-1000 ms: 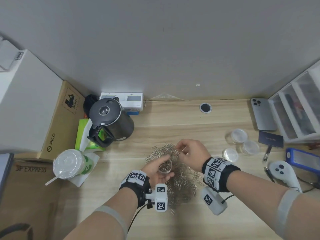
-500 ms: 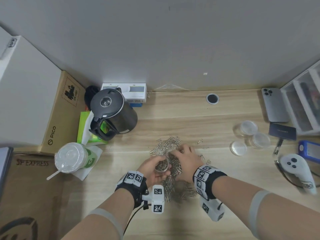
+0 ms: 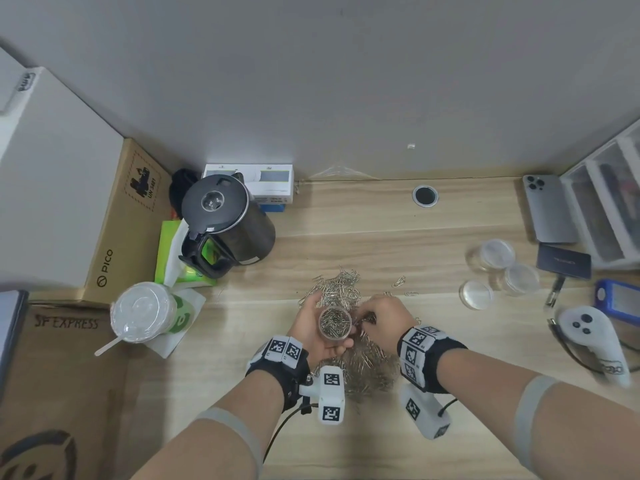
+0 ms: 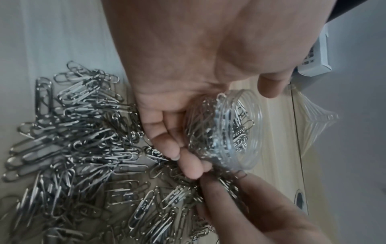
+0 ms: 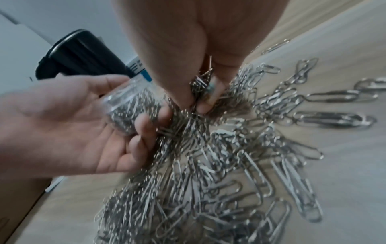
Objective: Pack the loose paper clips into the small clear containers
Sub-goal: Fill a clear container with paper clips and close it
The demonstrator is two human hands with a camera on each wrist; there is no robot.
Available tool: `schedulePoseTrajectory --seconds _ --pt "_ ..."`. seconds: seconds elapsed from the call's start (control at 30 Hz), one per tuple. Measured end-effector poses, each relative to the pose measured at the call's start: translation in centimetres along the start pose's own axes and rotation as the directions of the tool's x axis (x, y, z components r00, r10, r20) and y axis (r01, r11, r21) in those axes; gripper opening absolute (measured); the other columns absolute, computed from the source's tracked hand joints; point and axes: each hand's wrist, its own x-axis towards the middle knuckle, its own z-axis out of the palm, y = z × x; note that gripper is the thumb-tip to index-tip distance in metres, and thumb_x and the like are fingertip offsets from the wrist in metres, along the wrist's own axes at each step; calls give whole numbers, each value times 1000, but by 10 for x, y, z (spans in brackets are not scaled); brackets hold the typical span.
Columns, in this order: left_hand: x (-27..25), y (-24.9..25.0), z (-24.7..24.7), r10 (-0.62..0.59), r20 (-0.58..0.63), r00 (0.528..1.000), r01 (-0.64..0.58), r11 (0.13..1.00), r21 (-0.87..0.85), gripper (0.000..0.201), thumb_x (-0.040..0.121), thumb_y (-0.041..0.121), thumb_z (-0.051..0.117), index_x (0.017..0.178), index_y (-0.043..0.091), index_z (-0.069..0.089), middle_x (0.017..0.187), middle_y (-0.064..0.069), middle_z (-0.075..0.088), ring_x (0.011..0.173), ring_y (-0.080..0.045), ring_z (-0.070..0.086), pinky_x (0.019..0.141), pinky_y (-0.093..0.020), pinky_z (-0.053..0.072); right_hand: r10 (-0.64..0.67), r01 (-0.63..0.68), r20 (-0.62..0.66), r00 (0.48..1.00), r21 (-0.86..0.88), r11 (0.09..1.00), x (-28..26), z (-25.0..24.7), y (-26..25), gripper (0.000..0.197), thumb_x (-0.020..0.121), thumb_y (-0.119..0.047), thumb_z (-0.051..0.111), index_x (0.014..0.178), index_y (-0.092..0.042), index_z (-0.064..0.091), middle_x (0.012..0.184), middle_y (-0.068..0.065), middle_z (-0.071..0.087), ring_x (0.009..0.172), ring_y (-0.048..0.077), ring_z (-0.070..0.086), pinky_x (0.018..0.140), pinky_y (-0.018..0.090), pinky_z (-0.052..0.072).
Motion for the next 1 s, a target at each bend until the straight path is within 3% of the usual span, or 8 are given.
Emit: schedulePoseTrajectory --seconds 0.1,0.3,0.43,0.53,0.63,0.8,0.9,1.0 --pt "-3 1 0 6 -32 999 -5 1000 7 70 96 68 34 117 6 59 89 -21 69 61 -28 62 55 -29 46 14 -13 -11 1000 59 998 -2 -15 2 19 87 -15 68 105 -20 74 107 -3 72 89 7 60 87 20 47" --pt "-11 7 13 0 -88 996 -1 1000 -2 66 95 66 41 131 12 54 92 -19 70 63 -30 65 57 -31 51 -48 53 -39 998 135 989 -9 -41 -16 18 84 -22 74 103 -22 75 103 -7 74 90 6 65 92 28 53" --pt "-10 5 24 -14 -77 997 11 999 -44 50 95 64 46 115 19 55 123 -20 65 73 -35 67 73 -42 58 -76 76 2 997 106 991 -13 -35 -33 22 85 -25 73 107 -24 74 110 -6 71 99 10 64 96 30 50" --pt "-6 4 27 -2 -77 997 -3 998 -61 53 99 59 42 115 11 60 101 -17 68 77 -32 66 71 -40 58 -100 98 34 994 71 993 -15 -29 -39 23 84 -22 71 107 -26 73 108 -4 70 94 12 64 91 31 52" --pt "-6 3 28 9 -99 995 -12 999 -34 50 101 55 44 123 14 61 114 -14 68 91 -28 69 77 -41 60 -133 127 67 989 92 988 -18 -27 -41 31 80 -20 69 111 -28 72 112 -7 70 98 9 64 93 28 51" --pt "-8 2 25 38 -77 996 -39 999 -6 34 99 33 55 124 12 61 107 -15 68 82 -34 66 86 -46 56 -144 132 35 989 231 964 -20 -36 -33 27 81 -17 62 101 -32 71 101 -12 73 93 1 67 87 28 57" --pt "-8 2 22 20 -52 998 -18 999 36 42 97 34 55 125 3 60 100 -20 71 81 -35 67 65 -36 56 -101 117 -81 992 215 970 -15 -41 -22 24 81 -17 60 82 -42 64 86 -16 72 75 2 68 70 29 59" --pt "-8 2 17 25 -28 999 -24 999 39 47 97 37 57 128 2 58 90 -19 74 79 -35 68 52 -30 54 -67 86 -118 991 162 983 -9 -41 -10 26 81 -14 63 84 -40 60 88 -17 67 77 -2 64 71 20 55"
